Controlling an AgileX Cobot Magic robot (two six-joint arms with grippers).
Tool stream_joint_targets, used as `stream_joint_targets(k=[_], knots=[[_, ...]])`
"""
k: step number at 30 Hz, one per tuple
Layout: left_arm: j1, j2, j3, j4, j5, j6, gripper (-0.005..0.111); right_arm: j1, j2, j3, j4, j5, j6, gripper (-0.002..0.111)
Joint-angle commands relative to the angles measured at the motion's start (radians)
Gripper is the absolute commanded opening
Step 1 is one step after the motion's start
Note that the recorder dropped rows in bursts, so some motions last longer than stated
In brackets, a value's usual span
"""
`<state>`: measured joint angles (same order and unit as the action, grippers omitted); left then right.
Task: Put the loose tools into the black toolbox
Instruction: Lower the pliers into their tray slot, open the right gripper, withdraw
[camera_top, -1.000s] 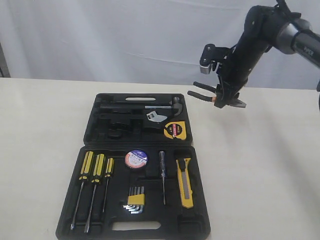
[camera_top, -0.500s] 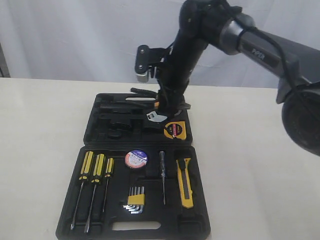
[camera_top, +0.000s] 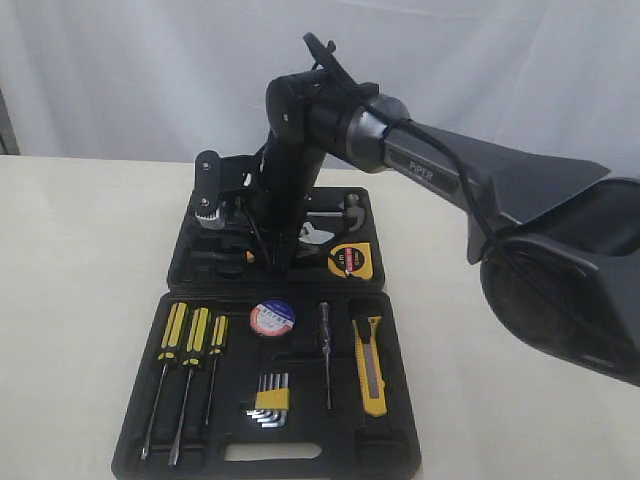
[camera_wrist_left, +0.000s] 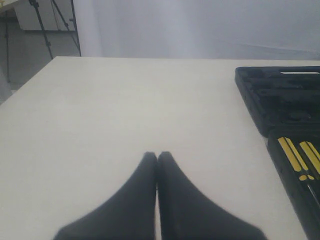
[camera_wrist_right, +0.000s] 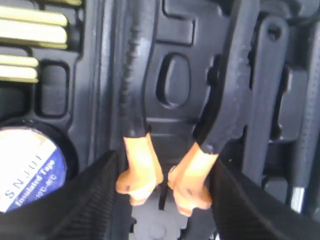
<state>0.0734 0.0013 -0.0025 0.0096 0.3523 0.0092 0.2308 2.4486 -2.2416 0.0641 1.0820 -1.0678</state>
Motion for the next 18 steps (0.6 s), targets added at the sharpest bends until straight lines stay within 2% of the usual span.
stream_joint_targets(k=[1, 11, 18], knots=[[-0.005, -0.001, 0.003, -0.010, -0.010, -0.002, 0.000, -0.004, -0.005, -0.002, -0.006, -0.025, 0.046, -0.001], [-0.005, -0.001, 0.003, -0.010, -0.010, -0.002, 0.000, -0.004, 0.035, -0.002, -0.013, -0.132, 0.071, -0.001], [-0.005, -0.001, 0.003, -0.010, -0.010, -0.002, 0.000, -0.004, 0.086, -0.002, -0.013, -0.143, 0.075, -0.001]])
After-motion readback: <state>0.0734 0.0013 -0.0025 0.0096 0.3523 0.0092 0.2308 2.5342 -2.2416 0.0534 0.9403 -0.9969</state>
